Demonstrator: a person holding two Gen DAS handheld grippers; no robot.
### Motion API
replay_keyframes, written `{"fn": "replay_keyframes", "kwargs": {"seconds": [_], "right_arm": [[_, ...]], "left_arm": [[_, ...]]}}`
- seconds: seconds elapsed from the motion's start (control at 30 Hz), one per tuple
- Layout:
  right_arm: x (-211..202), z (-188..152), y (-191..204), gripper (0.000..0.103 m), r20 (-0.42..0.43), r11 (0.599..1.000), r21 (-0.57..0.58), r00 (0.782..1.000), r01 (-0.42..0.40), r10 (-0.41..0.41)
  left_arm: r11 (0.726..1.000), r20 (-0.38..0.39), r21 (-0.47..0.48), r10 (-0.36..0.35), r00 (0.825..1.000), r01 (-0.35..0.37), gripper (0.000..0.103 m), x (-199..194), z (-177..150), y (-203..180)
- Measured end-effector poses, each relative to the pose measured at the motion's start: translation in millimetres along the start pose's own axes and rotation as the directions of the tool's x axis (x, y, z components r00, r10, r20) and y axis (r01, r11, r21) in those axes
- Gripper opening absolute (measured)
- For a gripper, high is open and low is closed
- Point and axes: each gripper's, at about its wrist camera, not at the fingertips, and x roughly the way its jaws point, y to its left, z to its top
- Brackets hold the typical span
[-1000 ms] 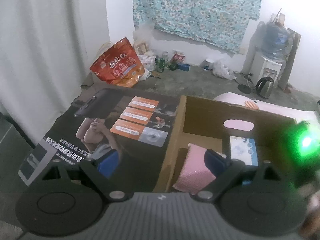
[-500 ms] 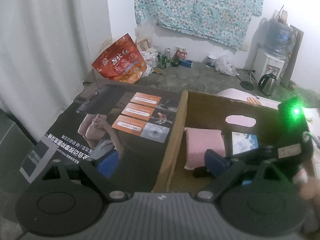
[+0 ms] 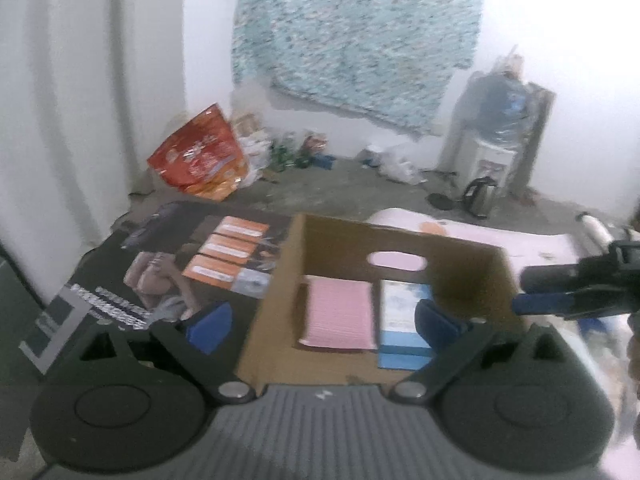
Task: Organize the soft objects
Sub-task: 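Move both grippers back over the bed toward the pink plush toy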
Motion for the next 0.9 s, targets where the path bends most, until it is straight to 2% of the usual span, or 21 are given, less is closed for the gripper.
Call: {"fn": "replay_keyframes", "kwargs": {"seconds": [0.07, 0.2, 0.33, 0.43, 0.5, 0.67, 0.73, 0.83, 0.9], "right_arm": [[-32, -19, -5, 0.061, 0.044, 0.999, -0.017, 0.998, 0.039, -0.039], [-104, -65, -30, 0.061, 0.153, 0.989, -0.029, 0.978, 0.147, -0.141], [-183, -116, -60, 0.063, 0.283, 0.975, 0.054, 0.933, 0.215, -0.222], [-231, -157, -79, 0.067, 0.364, 0.953, 0.128, 0.881, 0.275, -0.303], [-252, -186, -96, 0.068, 0.4, 0.937, 0.173, 0.848, 0.302, -0.347], [-276, -249, -126, 0.07, 0.449, 0.902, 0.281, 0.786, 0.328, -0.425], [-282, -274, -136, 0.07, 0.456, 0.892, 0.31, 0.773, 0.328, -0.442], [-283, -298, -152, 0.071, 0.464, 0.882, 0.346, 0.758, 0.321, -0.458], [-283, -307, -159, 0.071, 0.468, 0.876, 0.362, 0.751, 0.318, -0.466]], "left_arm": [[0.999, 0.003, 0.007, -0.033, 0.999, 0.033, 0.1, -11, -7, -12], [0.992, 0.01, 0.047, -0.114, 0.993, 0.114, 0.1, -34, -25, -39], [0.977, 0.0, 0.084, -0.198, 0.98, 0.198, 0.1, -54, -47, -73], [0.958, -0.002, 0.1, -0.27, 0.963, 0.269, 0.1, -62, -64, -96], [0.943, -0.01, 0.132, -0.306, 0.952, 0.304, 0.1, -65, -76, -117], [0.9, -0.009, 0.227, -0.381, 0.924, 0.373, 0.1, -75, -103, -177], [0.876, -0.017, 0.248, -0.423, 0.906, 0.413, 0.1, -77, -112, -197], [0.835, -0.071, 0.267, -0.48, 0.874, 0.481, 0.1, -70, -126, -229], [0.823, -0.108, 0.279, -0.486, 0.867, 0.496, 0.1, -65, -132, -246]]}}
